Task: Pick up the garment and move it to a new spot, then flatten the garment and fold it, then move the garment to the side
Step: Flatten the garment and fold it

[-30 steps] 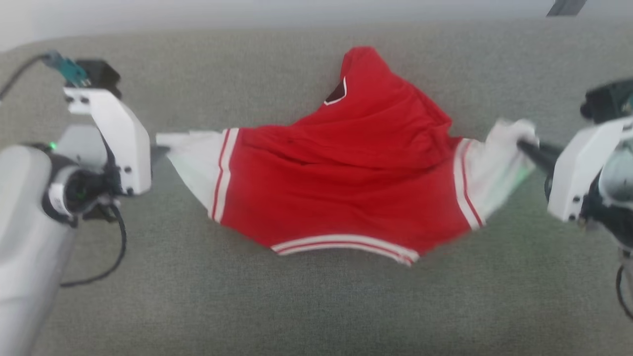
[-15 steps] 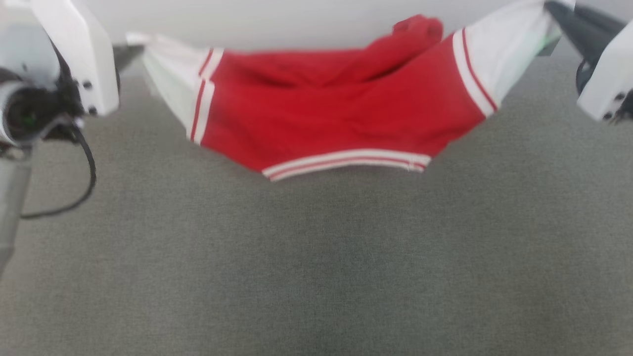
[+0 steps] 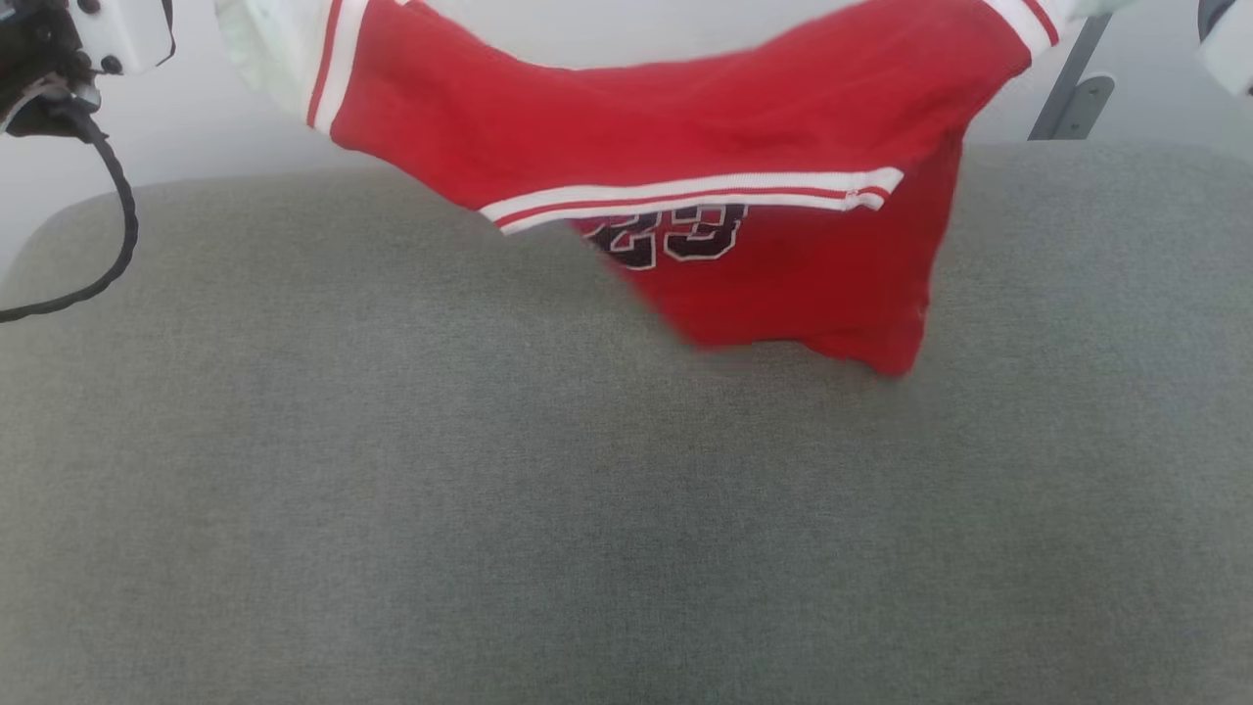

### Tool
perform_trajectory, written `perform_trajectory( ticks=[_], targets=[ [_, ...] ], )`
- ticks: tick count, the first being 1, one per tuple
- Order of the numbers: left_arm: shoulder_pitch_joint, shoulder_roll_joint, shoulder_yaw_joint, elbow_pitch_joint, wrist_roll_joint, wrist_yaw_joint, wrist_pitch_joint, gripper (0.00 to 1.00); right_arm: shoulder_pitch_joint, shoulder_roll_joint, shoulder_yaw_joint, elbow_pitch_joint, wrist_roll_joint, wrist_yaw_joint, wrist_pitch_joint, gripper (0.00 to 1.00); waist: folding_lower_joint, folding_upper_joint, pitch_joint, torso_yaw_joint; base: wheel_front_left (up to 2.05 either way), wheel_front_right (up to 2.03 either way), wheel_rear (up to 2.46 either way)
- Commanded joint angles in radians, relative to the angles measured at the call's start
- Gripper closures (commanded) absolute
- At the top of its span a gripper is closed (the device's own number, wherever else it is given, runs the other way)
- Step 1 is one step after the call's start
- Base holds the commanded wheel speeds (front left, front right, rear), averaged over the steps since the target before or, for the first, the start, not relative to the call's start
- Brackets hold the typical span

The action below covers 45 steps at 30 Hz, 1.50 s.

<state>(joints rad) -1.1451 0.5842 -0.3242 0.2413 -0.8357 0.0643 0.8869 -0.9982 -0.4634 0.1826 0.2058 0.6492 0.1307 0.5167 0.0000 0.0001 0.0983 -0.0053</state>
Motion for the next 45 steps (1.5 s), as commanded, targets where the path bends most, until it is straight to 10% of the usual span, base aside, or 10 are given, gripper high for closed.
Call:
perform_trajectory(
  ticks=[1,14,34,45],
  targets=[
    [-0.013,-0.005,-0.002,0.010,0.011,-0.006,-0.006,1.00,-0.015,0.008,0.002,0.019,-0.004,0.000,-0.012,1.00,0.0000,-0.0001,-0.002,0.001,0.00,0.00,0.00],
    [-0.035,-0.017,-0.008,0.082,0.028,-0.025,-0.076,1.00,-0.073,0.029,0.017,0.150,-0.080,0.000,-0.136,1.00,0.0000,-0.0001,0.018,0.009,0.00,0.00,0.00],
    [-0.457,-0.117,-0.049,0.392,0.247,-0.174,-0.716,1.00,-0.482,0.160,-0.095,0.528,-0.582,0.000,-0.723,1.00,0.0000,-0.0001,0.321,0.028,0.00,0.00,0.00],
    [-0.429,-0.178,-0.148,0.641,0.223,-0.195,-0.911,1.00,-0.456,0.225,-0.180,0.709,-0.735,0.000,-0.781,1.00,0.0000,-0.0001,0.383,0.062,0.00,0.00,0.00]
  ],
)
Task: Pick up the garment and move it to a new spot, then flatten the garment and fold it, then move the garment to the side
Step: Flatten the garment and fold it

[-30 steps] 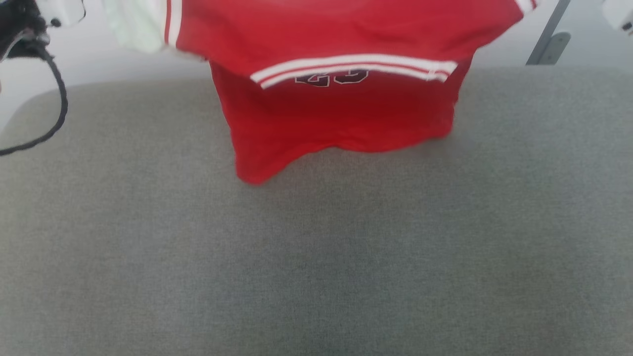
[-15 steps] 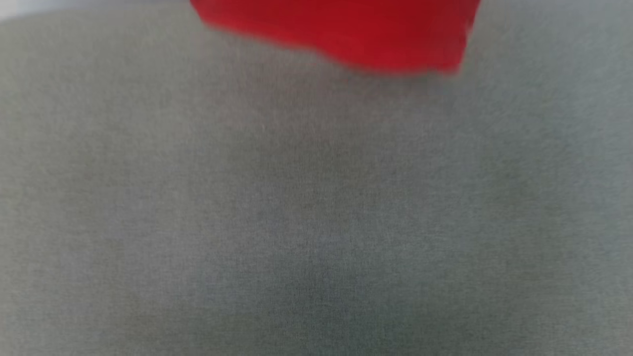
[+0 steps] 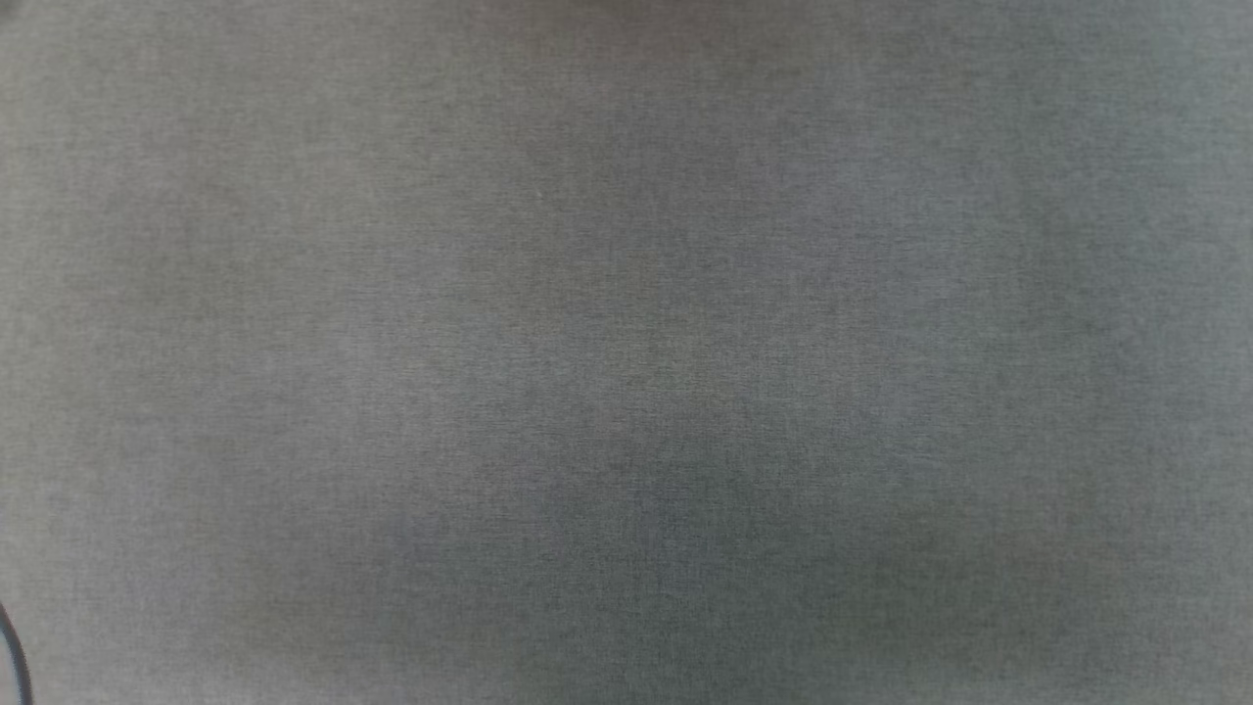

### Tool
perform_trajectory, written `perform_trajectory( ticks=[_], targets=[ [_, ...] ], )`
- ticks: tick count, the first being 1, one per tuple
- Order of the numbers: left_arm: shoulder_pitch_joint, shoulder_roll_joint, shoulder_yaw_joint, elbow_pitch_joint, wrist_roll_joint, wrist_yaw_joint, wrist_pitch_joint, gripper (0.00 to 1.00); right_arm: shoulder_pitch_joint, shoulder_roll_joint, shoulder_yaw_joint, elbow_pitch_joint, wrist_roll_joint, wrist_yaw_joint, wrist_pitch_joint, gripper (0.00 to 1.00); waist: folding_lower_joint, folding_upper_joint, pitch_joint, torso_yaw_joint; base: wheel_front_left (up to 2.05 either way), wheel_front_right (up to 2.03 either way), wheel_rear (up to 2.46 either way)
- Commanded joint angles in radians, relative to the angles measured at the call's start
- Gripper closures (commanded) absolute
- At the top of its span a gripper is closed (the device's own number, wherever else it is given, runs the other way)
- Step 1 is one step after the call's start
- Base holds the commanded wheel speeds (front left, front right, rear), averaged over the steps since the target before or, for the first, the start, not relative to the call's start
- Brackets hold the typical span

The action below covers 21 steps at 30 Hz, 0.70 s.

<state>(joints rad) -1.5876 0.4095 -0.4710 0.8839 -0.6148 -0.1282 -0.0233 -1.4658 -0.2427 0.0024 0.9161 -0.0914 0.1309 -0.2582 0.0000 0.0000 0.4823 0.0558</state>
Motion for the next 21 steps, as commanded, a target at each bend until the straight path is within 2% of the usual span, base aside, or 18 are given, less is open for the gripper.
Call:
perform_trajectory(
  ticks=[1,6,11,14,17,21],
  targets=[
    [0.036,-0.009,-0.012,0.013,-0.022,-0.003,0.012,1.00,0.029,0.000,0.008,0.023,0.003,0.000,-0.001,1.00,0.0000,0.0000,-0.005,0.002,0.00,0.00,0.00],
    [0.176,0.005,-0.092,0.045,-0.109,-0.002,0.111,1.00,0.126,0.017,0.057,0.116,0.095,0.000,0.035,1.00,0.0000,0.0000,-0.042,0.010,0.00,0.00,0.00],
    [0.318,0.044,-0.156,-0.006,-0.203,-0.003,0.236,1.00,0.241,0.006,0.178,0.136,0.216,0.000,0.112,1.00,0.0000,0.0000,-0.094,0.010,0.00,0.00,0.00],
    [0.409,0.080,-0.178,-0.058,-0.252,-0.003,0.307,1.00,0.320,-0.022,0.259,0.083,0.313,0.000,0.179,1.00,0.0000,0.0000,-0.127,0.011,0.00,0.00,0.00],
    [0.481,0.120,-0.175,-0.125,-0.299,-0.003,0.360,1.00,0.408,-0.075,0.343,-0.026,0.420,0.000,0.259,1.00,0.0000,0.0000,-0.158,0.009,0.00,0.00,0.00],
    [0.588,0.183,-0.162,-0.268,-0.334,0.039,0.421,1.00,0.542,-0.179,0.409,-0.226,0.556,0.000,0.378,1.00,0.0000,0.0000,-0.189,0.005,0.00,0.00,0.00]
  ],
)
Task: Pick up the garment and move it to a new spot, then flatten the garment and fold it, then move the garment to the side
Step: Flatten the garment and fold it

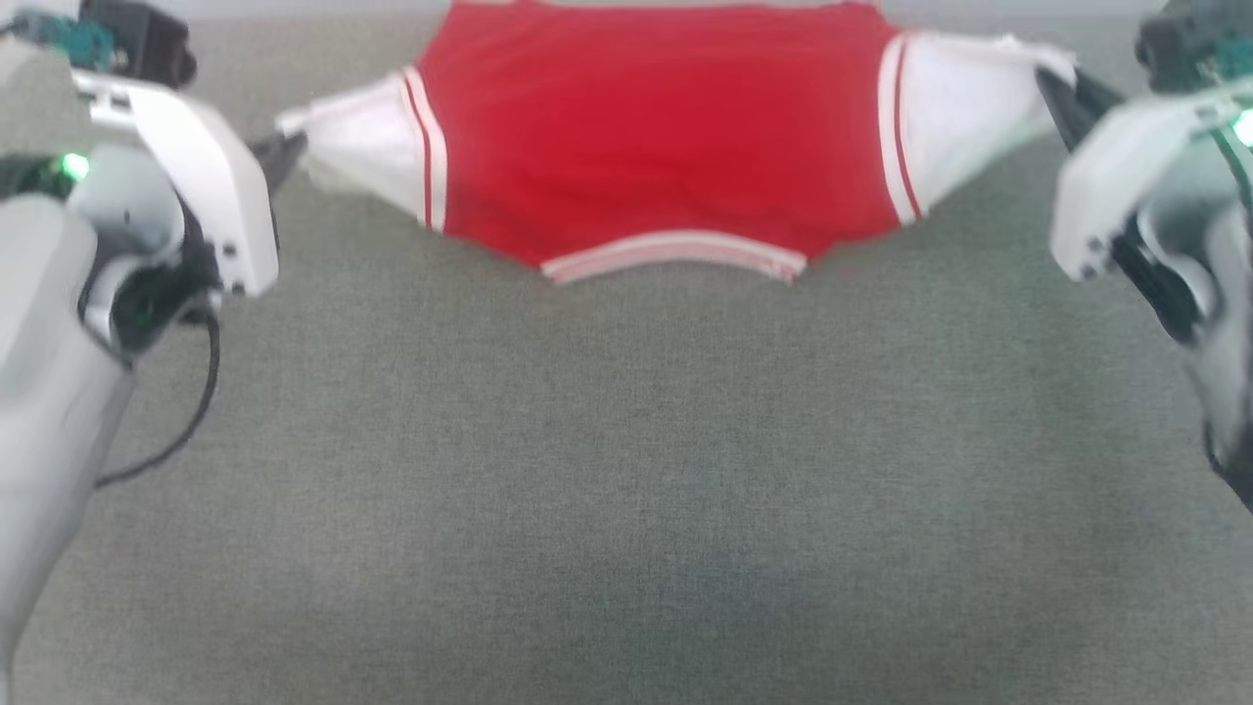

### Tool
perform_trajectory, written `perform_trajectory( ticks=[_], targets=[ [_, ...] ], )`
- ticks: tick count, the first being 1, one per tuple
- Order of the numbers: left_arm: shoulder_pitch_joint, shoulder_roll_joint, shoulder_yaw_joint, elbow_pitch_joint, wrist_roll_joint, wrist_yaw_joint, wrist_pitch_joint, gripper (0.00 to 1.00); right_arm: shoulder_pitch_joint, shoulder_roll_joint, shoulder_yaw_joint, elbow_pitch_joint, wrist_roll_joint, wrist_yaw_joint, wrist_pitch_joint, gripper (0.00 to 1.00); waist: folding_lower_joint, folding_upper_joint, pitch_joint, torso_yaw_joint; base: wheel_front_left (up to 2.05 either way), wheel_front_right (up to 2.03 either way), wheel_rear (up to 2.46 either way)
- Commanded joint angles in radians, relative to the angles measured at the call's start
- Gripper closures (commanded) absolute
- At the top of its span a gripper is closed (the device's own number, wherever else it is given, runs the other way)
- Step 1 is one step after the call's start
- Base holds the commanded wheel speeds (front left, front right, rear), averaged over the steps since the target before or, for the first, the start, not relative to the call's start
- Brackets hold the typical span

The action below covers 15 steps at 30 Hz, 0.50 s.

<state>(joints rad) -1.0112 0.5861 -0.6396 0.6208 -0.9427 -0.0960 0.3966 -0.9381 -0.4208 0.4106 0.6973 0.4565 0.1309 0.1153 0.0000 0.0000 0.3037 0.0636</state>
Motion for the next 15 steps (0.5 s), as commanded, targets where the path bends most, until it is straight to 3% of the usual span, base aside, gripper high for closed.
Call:
perform_trajectory(
  ticks=[1,5,6,8,9,15],
  targets=[
    [0.038,0.027,0.011,-0.049,-0.016,0.025,0.013,1.00,0.047,-0.024,0.003,-0.058,0.039,0.000,0.035,1.00,0.0000,0.0000,-0.016,-0.004,0.00,0.00,0.00],
    [0.159,0.111,0.034,-0.260,-0.051,0.117,0.074,1.00,0.178,-0.118,-0.020,-0.265,0.120,0.000,0.145,1.00,0.0000,0.0000,-0.031,-0.010,0.00,0.00,0.00],
    [0.159,0.111,0.034,-0.260,-0.051,0.117,0.074,1.00,0.178,-0.118,-0.020,-0.265,0.120,0.000,0.145,1.00,0.0000,0.0000,-0.031,-0.010,0.00,0.00,0.00],
    [0.256,0.183,0.053,-0.433,-0.078,0.196,0.112,1.00,0.279,-0.165,-0.054,-0.403,0.161,0.000,0.236,1.00,0.0000,0.0000,-0.035,-0.014,0.00,0.00,0.00],
    [0.256,0.183,0.053,-0.433,-0.078,0.196,0.112,1.00,0.279,-0.165,-0.054,-0.403,0.161,0.000,0.236,1.00,0.0000,0.0000,-0.035,-0.014,0.00,0.00,0.00],
    [0.468,0.322,0.094,-0.744,-0.126,0.369,0.162,1.00,0.497,-0.226,-0.130,-0.649,0.228,0.000,0.420,1.00,0.0000,0.0000,-0.038,-0.020,0.00,0.00,0.00]
  ],
)
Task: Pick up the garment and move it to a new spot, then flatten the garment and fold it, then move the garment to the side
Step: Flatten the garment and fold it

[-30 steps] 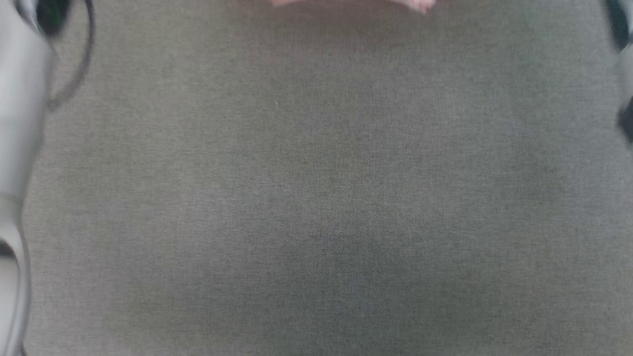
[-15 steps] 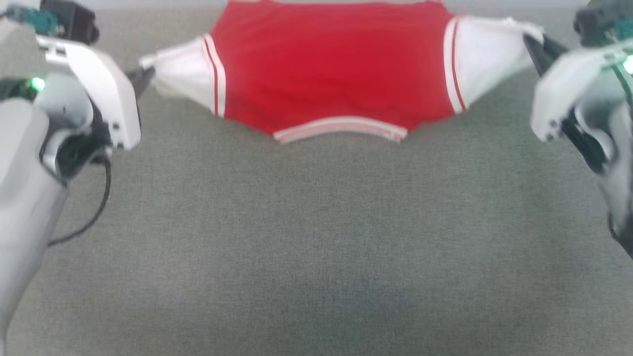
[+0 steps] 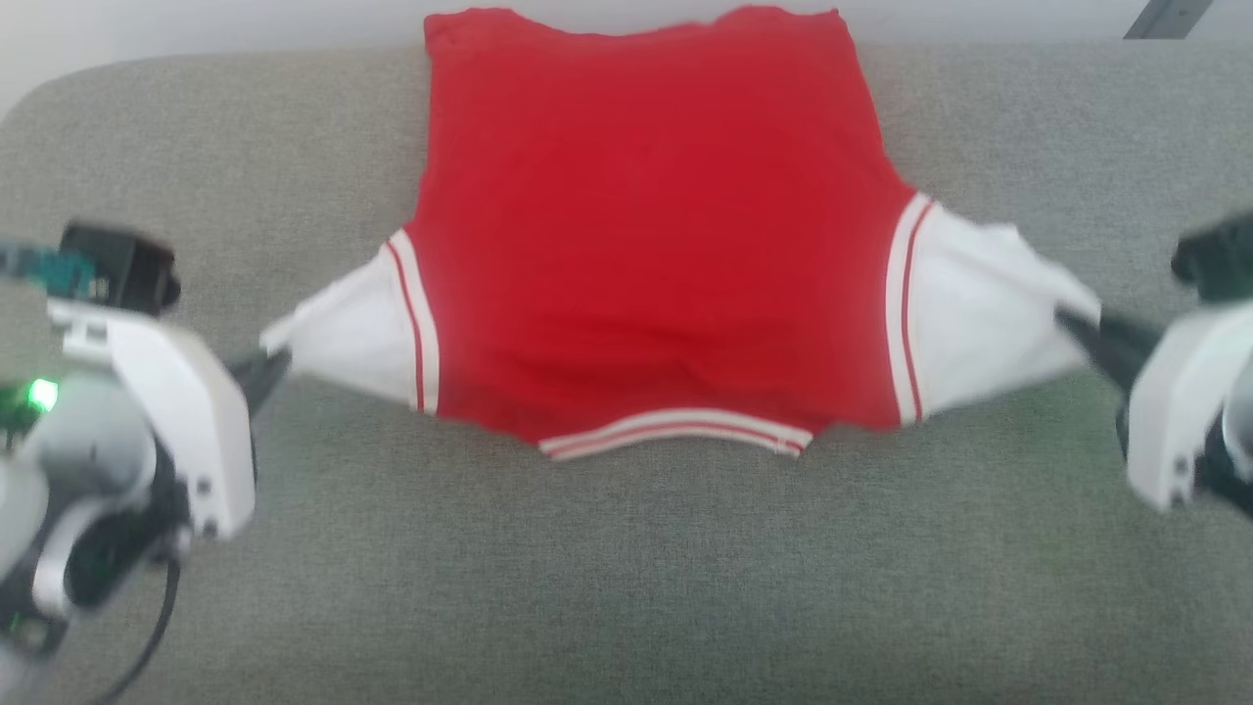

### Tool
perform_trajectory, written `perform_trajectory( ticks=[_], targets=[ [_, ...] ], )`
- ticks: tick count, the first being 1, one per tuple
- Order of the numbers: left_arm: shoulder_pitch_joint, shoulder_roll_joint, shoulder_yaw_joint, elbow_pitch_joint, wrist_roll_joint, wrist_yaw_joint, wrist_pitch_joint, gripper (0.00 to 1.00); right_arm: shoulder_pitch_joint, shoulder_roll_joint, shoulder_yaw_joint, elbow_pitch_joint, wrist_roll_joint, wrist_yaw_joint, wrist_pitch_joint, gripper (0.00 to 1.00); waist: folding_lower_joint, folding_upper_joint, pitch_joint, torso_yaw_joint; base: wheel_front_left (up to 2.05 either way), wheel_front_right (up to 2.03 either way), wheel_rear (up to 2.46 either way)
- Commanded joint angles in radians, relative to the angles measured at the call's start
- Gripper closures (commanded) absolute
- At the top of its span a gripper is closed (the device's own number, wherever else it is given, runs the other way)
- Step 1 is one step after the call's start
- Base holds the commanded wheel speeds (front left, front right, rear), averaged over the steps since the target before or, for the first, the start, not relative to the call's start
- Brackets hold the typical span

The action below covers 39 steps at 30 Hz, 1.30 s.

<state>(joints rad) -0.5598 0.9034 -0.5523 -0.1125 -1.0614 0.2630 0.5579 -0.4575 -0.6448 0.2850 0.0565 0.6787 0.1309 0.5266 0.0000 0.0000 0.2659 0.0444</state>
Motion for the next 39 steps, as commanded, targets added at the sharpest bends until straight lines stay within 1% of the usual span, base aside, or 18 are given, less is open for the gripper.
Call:
perform_trajectory(
  ticks=[1,5,8,11,13,15,16,17,19,23,25,30,31,34,35,36,37,39],
  targets=[
    [0.051,0.027,0.013,-0.057,-0.017,0.037,0.005,1.00,0.054,-0.011,-0.019,-0.046,0.015,0.000,0.039,1.00,0.0000,0.0000,0.001,-0.001,0.00,0.00,0.00],
    [0.182,0.098,0.040,-0.197,-0.041,0.126,-0.001,1.00,0.198,-0.020,-0.088,-0.177,0.038,0.000,0.143,1.00,0.0000,0.0000,0.002,-0.001,0.00,0.00,0.00],
    [0.278,0.132,0.058,-0.267,-0.073,0.180,-0.016,1.00,0.306,-0.001,-0.148,-0.268,0.047,0.000,0.217,1.00,0.0000,0.0000,0.002,0.000,0.00,0.00,0.00],
    [0.367,0.159,0.072,-0.319,-0.103,0.220,-0.034,1.00,0.409,0.023,-0.209,-0.352,0.040,0.000,0.291,1.00,0.0000,0.0000,0.000,0.002,0.00,0.00,0.00],
    [0.421,0.173,0.084,-0.345,-0.115,0.244,-0.052,1.00,0.474,0.049,-0.248,-0.403,0.034,0.000,0.333,1.00,0.0000,0.0000,0.001,0.003,0.00,0.00,0.00],
    [0.465,0.183,0.097,-0.365,-0.127,0.262,-0.074,1.00,0.520,0.077,-0.286,-0.446,0.018,0.000,0.358,1.00,0.0000,0.0000,0.003,0.005,0.00,0.00,0.00],
    [0.484,0.186,0.101,-0.369,-0.130,0.264,-0.086,1.00,0.541,0.089,-0.296,-0.463,0.007,0.000,0.366,1.00,0.0000,0.0000,0.004,0.006,0.00,0.00,0.00],
    [0.502,0.187,0.102,-0.370,-0.135,0.264,-0.095,1.00,0.556,0.102,-0.303,-0.473,-0.005,0.000,0.368,1.00,0.0000,0.0000,0.007,0.007,0.00,0.00,0.00],
    [0.522,0.184,0.101,-0.358,-0.132,0.248,-0.116,1.00,0.573,0.119,-0.302,-0.471,-0.034,0.000,0.370,1.00,0.0000,0.0000,0.013,0.010,0.00,0.00,0.00],
    [0.519,0.144,0.081,-0.299,-0.122,0.193,-0.149,1.00,0.542,0.147,-0.267,-0.409,-0.093,0.000,0.318,1.00,0.0000,0.0000,0.026,0.015,0.00,0.00,0.00],
    [0.497,0.116,0.066,-0.261,-0.113,0.167,-0.158,1.00,0.518,0.164,-0.239,-0.345,-0.112,0.000,0.289,1.00,0.0000,0.0000,0.033,0.015,0.00,0.00,0.00],
    [0.440,0.046,0.027,-0.183,-0.096,0.108,-0.161,1.00,0.436,0.177,-0.162,-0.170,-0.160,0.000,0.196,1.00,0.0000,0.0000,0.053,0.020,0.00,0.00,0.00],
    [0.428,0.035,0.022,-0.168,-0.092,0.100,-0.162,1.00,0.419,0.187,-0.146,-0.136,-0.158,0.000,0.178,1.00,0.0000,0.0000,0.056,0.019,0.00,0.00,0.00],
    [0.402,0.008,0.008,-0.140,-0.082,0.080,-0.165,1.00,0.381,0.183,-0.100,-0.061,-0.159,-0.001,0.149,1.00,0.0000,0.0000,0.061,0.019,0.00,0.00,0.00],
    [0.396,0.003,0.005,-0.132,-0.077,0.075,-0.167,1.00,0.372,0.180,-0.092,-0.050,-0.157,-0.001,0.141,0.63,0.0000,0.0000,0.062,0.018,0.00,0.00,0.00],
    [0.390,-0.001,0.003,-0.125,-0.076,0.074,-0.169,1.00,0.362,0.176,-0.091,-0.042,-0.153,-0.001,0.135,0.14,0.0000,0.0000,0.061,0.017,0.00,0.00,0.00],
    [0.386,-0.006,0.001,-0.120,-0.073,0.071,-0.171,1.00,0.355,0.164,-0.090,-0.041,-0.154,-0.001,0.134,0.00,0.0000,0.0000,0.061,0.017,0.00,0.00,0.00],
    [0.385,-0.011,0.001,-0.116,-0.071,0.070,-0.173,1.00,0.351,0.155,-0.093,-0.051,-0.149,-0.002,0.132,0.00,0.0000,0.0000,0.060,0.016,0.00,0.00,0.00]
  ],
)
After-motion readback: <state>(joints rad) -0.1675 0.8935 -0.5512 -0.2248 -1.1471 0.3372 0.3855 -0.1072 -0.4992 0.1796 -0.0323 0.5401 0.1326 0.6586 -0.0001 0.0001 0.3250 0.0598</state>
